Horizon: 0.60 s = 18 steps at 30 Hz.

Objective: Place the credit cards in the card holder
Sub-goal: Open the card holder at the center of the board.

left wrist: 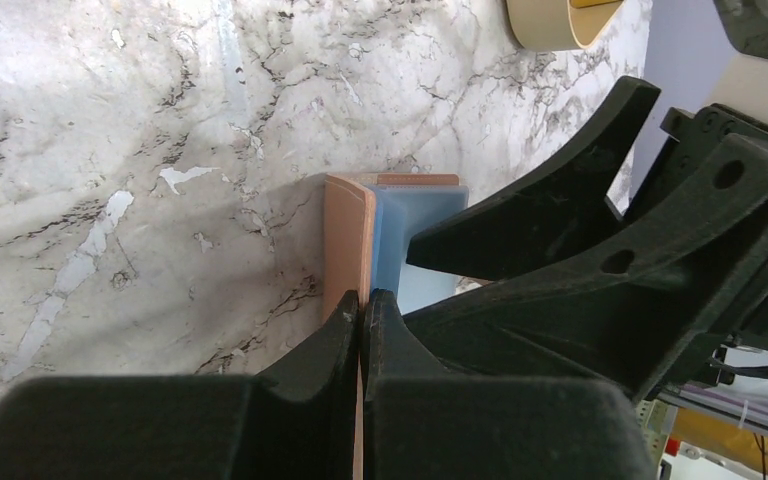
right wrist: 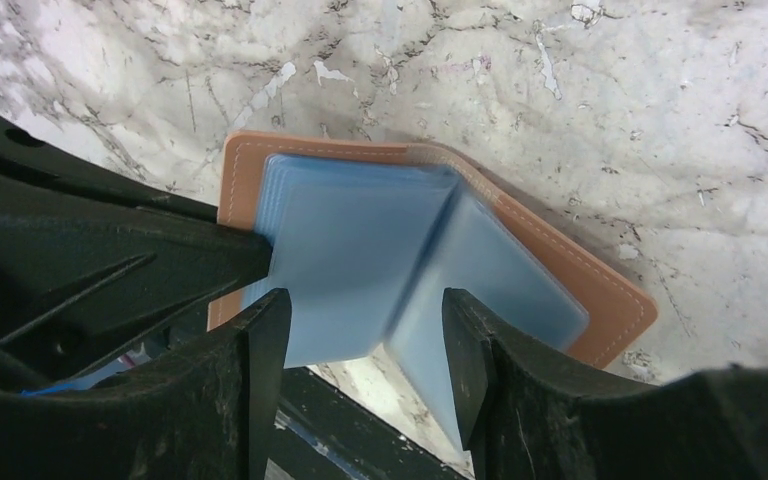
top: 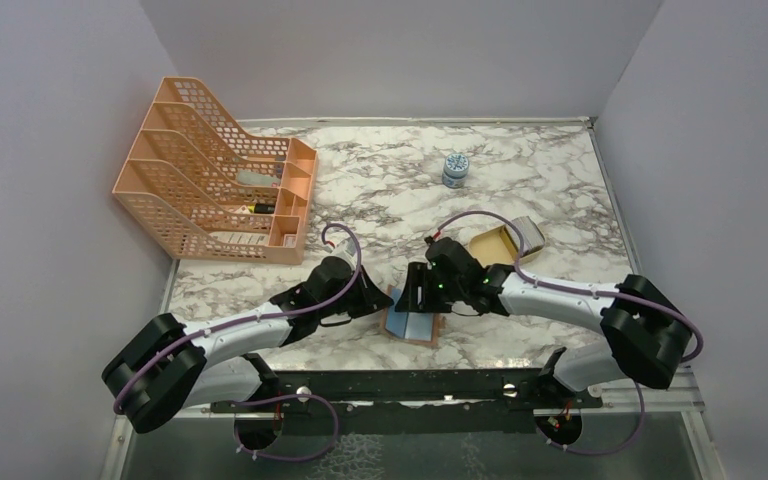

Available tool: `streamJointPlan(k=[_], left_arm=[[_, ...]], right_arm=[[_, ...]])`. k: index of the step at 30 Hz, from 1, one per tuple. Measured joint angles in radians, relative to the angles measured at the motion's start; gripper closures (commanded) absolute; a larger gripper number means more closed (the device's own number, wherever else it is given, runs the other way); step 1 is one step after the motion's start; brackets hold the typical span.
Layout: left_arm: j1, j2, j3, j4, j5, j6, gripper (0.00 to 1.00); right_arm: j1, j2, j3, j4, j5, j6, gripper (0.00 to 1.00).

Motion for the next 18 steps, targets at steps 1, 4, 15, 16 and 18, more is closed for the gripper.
streamJointPlan(k=[1,4,15,16,18], left_arm=[[0.000,0.000,0.000,0.000,0.000,-0.001,0.98],[0.000,0.003,0.000,-0.002,0.000,-0.001,0.77],[0.000,-0.029,0.021,-0.097,-0.026,0.029,0.51],[0.000,-0.034,0.021,-0.097,-0.028,0.029,0.51],[0.000,-0.037,0.021,-0.097,-0.030,0.029,0.50]], right_arm=[[0.000,0.009,0.000,0.006,-0.002,0.000,0.47],[0.000,0.029,0.000,0.026,-0.006,-0.003,0.55],[0.000,0.064,0.000,0.043,-0.041,-0.032,0.64],[0.000,0.064,0.000,0.045,-0.044,-0.034,0.65],[0.000,0.064,0.000,0.048,-0.049,-0.040,0.67]])
